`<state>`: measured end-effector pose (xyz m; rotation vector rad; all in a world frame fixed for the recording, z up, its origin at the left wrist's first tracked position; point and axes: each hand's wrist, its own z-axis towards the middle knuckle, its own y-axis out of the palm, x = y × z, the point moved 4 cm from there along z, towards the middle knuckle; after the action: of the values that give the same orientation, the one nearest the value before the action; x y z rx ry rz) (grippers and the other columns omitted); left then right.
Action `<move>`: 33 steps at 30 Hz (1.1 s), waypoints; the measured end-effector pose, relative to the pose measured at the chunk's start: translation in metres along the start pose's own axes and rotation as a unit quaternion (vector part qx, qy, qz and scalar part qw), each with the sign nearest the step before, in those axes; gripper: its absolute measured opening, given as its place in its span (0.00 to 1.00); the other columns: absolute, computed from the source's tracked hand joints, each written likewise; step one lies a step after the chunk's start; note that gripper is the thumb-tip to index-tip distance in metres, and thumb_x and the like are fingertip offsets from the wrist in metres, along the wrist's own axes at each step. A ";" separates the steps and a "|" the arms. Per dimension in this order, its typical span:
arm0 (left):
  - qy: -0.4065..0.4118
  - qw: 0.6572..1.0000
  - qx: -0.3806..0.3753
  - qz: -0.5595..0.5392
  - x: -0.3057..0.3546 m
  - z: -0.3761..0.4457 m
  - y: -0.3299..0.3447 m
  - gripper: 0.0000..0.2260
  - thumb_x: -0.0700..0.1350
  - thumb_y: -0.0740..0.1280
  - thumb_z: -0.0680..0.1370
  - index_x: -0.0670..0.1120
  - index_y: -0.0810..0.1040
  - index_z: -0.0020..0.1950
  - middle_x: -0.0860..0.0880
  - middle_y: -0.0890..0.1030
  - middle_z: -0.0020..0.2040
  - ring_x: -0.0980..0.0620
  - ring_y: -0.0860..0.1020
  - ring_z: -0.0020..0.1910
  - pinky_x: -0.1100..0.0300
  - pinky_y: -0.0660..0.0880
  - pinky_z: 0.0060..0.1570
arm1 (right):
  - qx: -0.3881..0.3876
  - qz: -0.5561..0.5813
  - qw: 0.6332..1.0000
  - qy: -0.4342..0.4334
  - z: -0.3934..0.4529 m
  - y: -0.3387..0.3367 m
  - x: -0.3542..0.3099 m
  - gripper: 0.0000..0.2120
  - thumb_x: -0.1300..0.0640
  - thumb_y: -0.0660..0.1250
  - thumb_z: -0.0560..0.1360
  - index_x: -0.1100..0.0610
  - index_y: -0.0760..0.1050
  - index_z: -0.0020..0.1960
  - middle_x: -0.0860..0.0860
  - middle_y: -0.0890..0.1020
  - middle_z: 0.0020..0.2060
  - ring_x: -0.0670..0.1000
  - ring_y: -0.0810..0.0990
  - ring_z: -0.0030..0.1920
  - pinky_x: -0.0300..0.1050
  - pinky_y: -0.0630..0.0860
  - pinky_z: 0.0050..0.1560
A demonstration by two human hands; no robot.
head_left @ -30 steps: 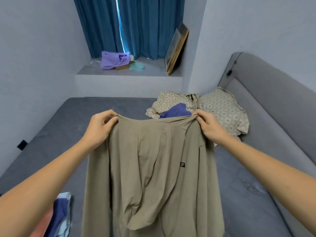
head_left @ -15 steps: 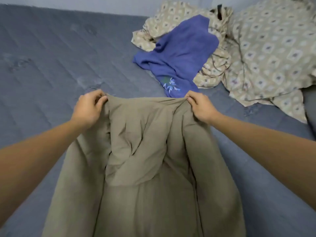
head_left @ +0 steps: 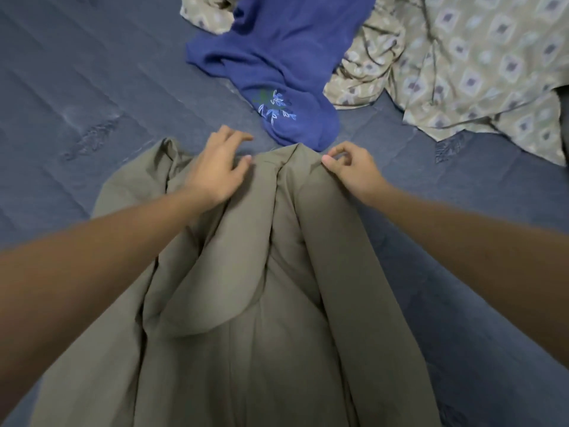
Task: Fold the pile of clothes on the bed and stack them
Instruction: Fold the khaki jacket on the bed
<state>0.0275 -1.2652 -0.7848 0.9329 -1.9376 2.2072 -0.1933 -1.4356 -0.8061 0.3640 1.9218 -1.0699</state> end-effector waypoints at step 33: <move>0.139 0.927 -0.348 -0.001 0.183 0.067 0.136 0.11 0.57 0.76 0.77 0.54 0.79 0.41 0.55 0.80 0.38 0.56 0.75 0.39 0.56 0.67 0.45 | -0.111 0.200 0.967 0.111 -0.103 -0.086 0.120 0.16 0.48 0.72 0.81 0.55 0.79 0.38 0.44 0.82 0.35 0.40 0.79 0.36 0.34 0.74 0.38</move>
<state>-0.1532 -1.4169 -0.8166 0.4719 -2.2873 1.3460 -0.3710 -1.4220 -0.8322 0.7331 2.0245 -0.5632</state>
